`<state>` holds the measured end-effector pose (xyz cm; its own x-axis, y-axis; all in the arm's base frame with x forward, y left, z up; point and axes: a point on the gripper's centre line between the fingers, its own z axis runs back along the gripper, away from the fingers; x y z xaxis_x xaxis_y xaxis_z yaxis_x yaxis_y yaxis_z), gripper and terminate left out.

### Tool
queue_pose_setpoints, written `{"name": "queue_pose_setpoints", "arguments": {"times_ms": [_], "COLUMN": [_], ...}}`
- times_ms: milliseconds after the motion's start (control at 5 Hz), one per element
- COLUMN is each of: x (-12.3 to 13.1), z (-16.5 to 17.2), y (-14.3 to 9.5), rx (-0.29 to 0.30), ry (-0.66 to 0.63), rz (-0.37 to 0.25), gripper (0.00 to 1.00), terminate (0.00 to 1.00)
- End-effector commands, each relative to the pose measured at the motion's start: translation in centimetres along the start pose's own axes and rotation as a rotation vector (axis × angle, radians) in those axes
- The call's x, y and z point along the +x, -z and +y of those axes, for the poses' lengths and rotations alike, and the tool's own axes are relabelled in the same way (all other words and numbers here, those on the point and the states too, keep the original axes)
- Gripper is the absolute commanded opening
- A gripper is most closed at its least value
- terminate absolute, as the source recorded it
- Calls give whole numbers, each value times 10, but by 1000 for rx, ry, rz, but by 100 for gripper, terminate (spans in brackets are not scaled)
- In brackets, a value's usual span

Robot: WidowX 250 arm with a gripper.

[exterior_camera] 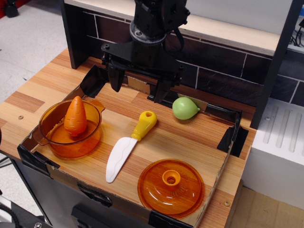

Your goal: Take carrot out of pot

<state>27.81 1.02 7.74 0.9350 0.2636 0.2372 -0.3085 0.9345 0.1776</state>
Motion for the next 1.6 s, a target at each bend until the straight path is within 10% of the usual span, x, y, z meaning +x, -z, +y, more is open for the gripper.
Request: {"name": "queue_pose_setpoints", "arguments": {"times_ms": [0,600,1400], "x": [0,-5,-35], "z": [0,88,97], "y": [0,-40,34], "rx": [0,-131,-69], "ry": [0,58,130], "rz": [0,-94,0], "gripper": [100,100,100], "terminate": [0,0,0]}}
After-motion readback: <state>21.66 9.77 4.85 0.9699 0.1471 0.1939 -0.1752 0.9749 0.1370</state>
